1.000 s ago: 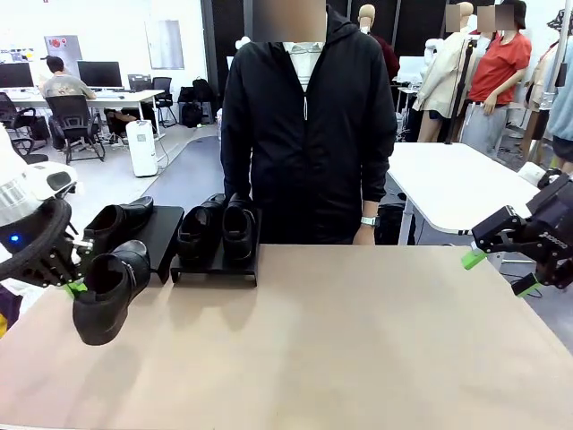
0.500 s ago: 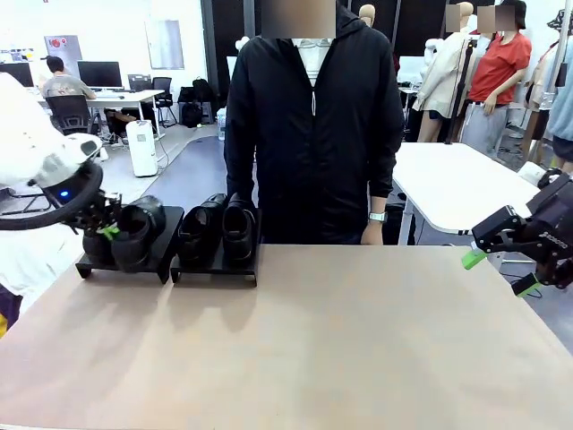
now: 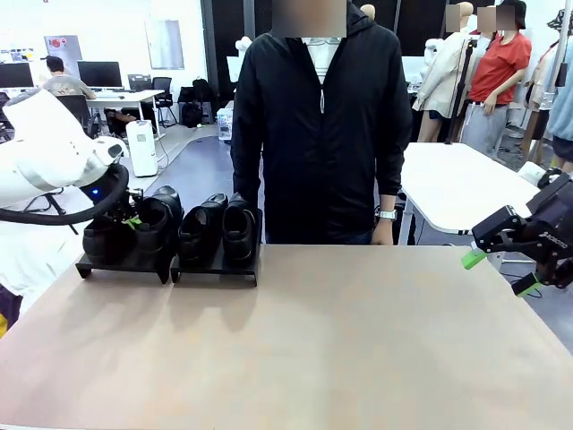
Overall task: Organize the shoes by placing them on the stand.
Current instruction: Place the Shoe from the middle of the table onto the Shoes Stand.
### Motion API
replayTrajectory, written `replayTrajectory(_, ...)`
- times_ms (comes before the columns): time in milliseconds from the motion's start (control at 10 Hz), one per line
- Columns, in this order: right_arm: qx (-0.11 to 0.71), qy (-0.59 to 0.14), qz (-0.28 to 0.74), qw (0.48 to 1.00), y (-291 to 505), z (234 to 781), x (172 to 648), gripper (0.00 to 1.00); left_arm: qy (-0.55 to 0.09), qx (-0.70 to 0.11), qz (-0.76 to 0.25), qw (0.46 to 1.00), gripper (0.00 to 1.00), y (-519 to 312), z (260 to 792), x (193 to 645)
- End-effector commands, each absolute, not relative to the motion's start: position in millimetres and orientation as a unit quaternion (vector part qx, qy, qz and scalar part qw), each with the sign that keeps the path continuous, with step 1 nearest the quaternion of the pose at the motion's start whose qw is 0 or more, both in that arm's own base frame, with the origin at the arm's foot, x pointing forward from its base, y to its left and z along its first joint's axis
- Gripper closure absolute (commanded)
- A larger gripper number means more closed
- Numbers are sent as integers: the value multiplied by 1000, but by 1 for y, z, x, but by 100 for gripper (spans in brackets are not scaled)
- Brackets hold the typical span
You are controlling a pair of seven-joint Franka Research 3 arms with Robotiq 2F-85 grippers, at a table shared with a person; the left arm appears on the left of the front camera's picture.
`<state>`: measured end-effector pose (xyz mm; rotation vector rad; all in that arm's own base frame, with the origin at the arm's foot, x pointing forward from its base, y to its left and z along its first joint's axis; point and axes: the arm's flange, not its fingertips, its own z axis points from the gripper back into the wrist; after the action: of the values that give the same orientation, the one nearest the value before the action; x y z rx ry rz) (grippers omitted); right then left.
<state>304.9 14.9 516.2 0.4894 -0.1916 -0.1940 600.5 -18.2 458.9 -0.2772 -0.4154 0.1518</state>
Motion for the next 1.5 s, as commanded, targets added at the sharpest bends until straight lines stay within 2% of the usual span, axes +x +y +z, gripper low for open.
replayTrajectory(0, 255, -96, -86, 958, 14, 516, 306, 0, -218, -147, 48, 964, 100, -10, 458, 612)
replayTrajectory(500, 255, -96, -86, 958, 14, 516, 306, 0, -222, -121, 46, 966, 100, -10, 442, 621)
replayTrajectory(600, 255, -96, -86, 958, 14, 516, 306, 0, -224, -115, 48, 967, 43, -10, 443, 619)
replayTrajectory(700, 255, -96, -86, 958, 14, 516, 306, 0, -224, -114, 46, 967, 0, -11, 443, 618)
replayTrajectory(1200, 255, -96, -86, 958, 14, 516, 306, 0, -235, -120, 38, 964, 0, -13, 470, 593)
replayTrajectory(1400, 255, -96, -86, 958, 14, 516, 306, 0, -222, -157, 16, 962, 0, -16, 512, 540)
